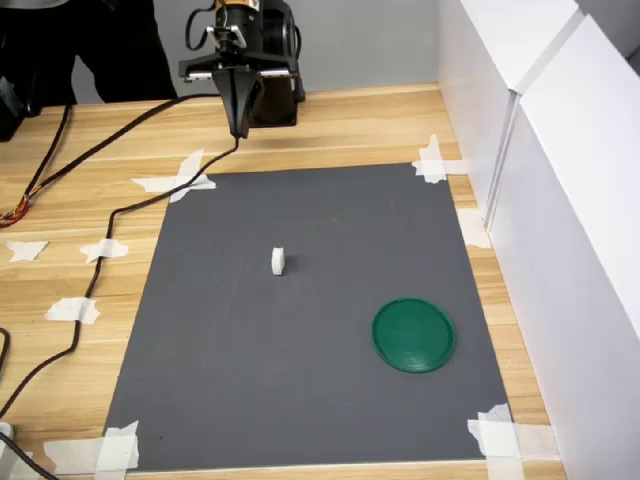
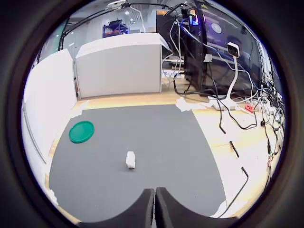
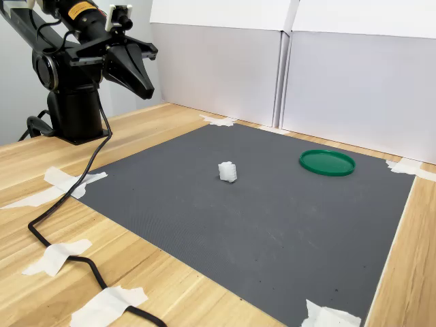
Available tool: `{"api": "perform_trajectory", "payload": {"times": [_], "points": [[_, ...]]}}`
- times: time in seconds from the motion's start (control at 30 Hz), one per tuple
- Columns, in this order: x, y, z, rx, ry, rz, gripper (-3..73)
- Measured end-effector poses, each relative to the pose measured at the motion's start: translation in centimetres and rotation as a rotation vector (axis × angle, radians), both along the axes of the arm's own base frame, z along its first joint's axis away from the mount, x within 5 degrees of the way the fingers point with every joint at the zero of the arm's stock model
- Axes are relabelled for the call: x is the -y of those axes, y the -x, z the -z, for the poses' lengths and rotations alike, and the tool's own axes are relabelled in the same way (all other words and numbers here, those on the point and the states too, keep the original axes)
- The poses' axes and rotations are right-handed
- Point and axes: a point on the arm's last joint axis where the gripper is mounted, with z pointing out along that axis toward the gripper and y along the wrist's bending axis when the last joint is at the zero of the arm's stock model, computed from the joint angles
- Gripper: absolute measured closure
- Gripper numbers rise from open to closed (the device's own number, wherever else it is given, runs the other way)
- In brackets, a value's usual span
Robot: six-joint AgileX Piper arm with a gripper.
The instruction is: Grasp a white terminal and put it on the green lid.
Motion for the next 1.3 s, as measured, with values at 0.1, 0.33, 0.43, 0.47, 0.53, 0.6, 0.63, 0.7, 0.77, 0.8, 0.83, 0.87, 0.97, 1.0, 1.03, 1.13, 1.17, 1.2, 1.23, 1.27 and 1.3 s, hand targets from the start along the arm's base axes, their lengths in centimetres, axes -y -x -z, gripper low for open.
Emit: {"api": "perform_trajectory", "payload": {"times": [0.1, 0.33, 0.43, 0.47, 0.53, 0.6, 0.63, 0.7, 0.77, 0.8, 0.83, 0.87, 0.97, 1.0, 1.03, 1.13, 1.17, 1.2, 1.23, 1.27, 1.3], "points": [[0.0, -0.5, -1.3, -0.053, -0.003, -0.006, 71.1], [0.0, -3.2, -3.4, -0.199, -0.004, -0.019, 71.1], [0.0, -4.6, -3.6, -0.301, -0.001, -0.03, 71.1], [0.0, -5.1, -3.5, -0.335, 0.004, -0.036, 71.1], [0.1, -6.3, -3.3, -0.399, 0.022, -0.057, 71.1], [0.1, -7.5, -3.2, -0.458, 0.049, -0.086, 71.1], [0.1, -8.0, -3.2, -0.479, 0.058, -0.098, 71.1], [0.0, -9.3, -3.3, -0.529, 0.068, -0.13, 70.7], [0.0, -10.6, -3.5, -0.564, 0.069, -0.158, 69.1], [-0.1, -11.2, -3.5, -0.581, 0.064, -0.169, 67.7], [-0.2, -11.8, -3.6, -0.599, 0.057, -0.179, 65.9], [-0.2, -12.3, -3.7, -0.614, 0.052, -0.186, 64.0], [-0.3, -14.1, -4.0, -0.652, 0.035, -0.205, 53.9], [-0.3, -14.5, -4.2, -0.658, 0.034, -0.211, 50.4], [-0.3, -15.0, -4.3, -0.664, 0.033, -0.216, 45.6], [-0.3, -16.5, -4.7, -0.678, 0.032, -0.223, 29.4], [-0.3, -16.9, -4.8, -0.685, 0.029, -0.223, 23.9], [-0.3, -17.4, -4.8, -0.696, 0.024, -0.221, 18.4], [-0.3, -17.8, -4.8, -0.703, 0.016, -0.215, 13.2], [-0.3, -18.2, -4.7, -0.709, 0.012, -0.212, 9.4], [-0.3, -18.4, -4.6, -0.716, 0.009, -0.211, 5.2]]}}
